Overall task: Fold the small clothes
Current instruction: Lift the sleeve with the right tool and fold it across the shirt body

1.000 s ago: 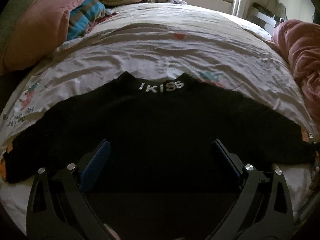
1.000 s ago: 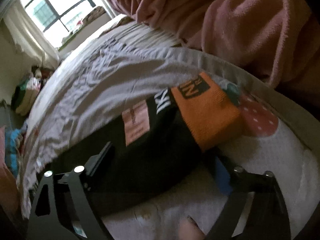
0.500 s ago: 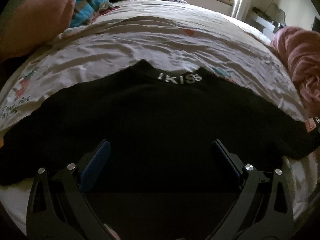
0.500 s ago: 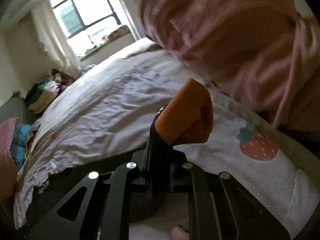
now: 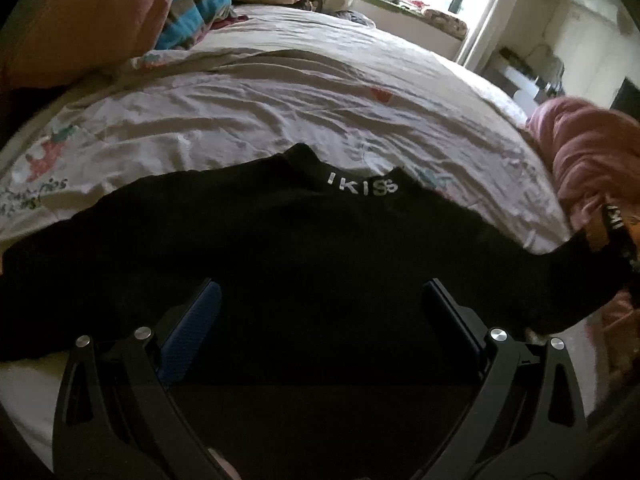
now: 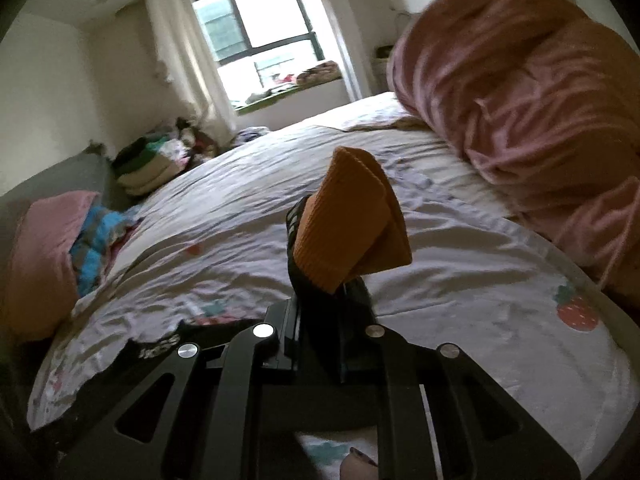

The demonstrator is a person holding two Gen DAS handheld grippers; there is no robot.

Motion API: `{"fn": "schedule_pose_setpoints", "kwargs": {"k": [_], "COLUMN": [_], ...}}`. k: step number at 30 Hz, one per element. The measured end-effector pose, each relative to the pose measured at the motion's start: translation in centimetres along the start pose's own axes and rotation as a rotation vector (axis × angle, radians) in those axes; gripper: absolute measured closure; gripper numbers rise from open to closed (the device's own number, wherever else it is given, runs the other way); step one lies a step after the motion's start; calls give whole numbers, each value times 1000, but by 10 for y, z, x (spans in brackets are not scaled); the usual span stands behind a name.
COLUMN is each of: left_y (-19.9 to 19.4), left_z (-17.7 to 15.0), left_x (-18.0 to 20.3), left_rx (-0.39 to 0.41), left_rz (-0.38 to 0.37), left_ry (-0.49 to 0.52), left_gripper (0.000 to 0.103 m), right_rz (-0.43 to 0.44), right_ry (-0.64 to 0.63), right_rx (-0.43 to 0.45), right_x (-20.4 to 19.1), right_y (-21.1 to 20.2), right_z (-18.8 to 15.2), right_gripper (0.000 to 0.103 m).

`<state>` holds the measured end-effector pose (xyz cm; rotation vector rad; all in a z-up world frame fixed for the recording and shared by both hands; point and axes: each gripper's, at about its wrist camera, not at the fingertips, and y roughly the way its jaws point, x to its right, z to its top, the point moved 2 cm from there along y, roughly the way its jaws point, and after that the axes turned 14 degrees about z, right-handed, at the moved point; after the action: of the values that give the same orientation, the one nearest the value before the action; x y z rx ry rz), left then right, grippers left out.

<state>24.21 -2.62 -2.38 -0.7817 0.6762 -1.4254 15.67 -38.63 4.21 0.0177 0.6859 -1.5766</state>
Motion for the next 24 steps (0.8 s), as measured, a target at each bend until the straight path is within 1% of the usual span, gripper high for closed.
{"fn": "schedule_pose_setpoints", "kwargs": {"k": [1, 5, 8, 14, 19, 22, 23, 24], "left_y": [-2, -9, -14, -21, -17, -14, -12, -9], "left_z": [1, 6, 9, 11, 11, 12, 13, 12], "left_x": [-3, -14, -23, -32, -38, -45, -47, -51], "left_rx": [2, 13, 10, 18, -15, -22, -30, -47], "left_rz": [-11, -16, -38, -126, -185, -188, -200, -232], "left_ry": [-8, -34, -48, -89, -128, -155, -168, -193], "left_gripper": [9, 9, 9, 9, 9, 9, 9, 9], "right_rz": [12, 72, 116, 192, 246, 269, 275, 283], "right_ry": [-11, -61, -100, -161, -206, -207, -205, -209], "right_rx": [-2, -15, -37, -95, -133, -162, -170, -182], "right_x": [-8, -42, -67, -109, -139, -151, -152, -158], "right_y": [0, 6, 12, 29, 39, 46, 49, 52], "right_z": [-1, -4, -12, -31, -51, -63, -66, -71], "right_gripper": [91, 91, 91, 91, 91, 91, 91, 91]}}
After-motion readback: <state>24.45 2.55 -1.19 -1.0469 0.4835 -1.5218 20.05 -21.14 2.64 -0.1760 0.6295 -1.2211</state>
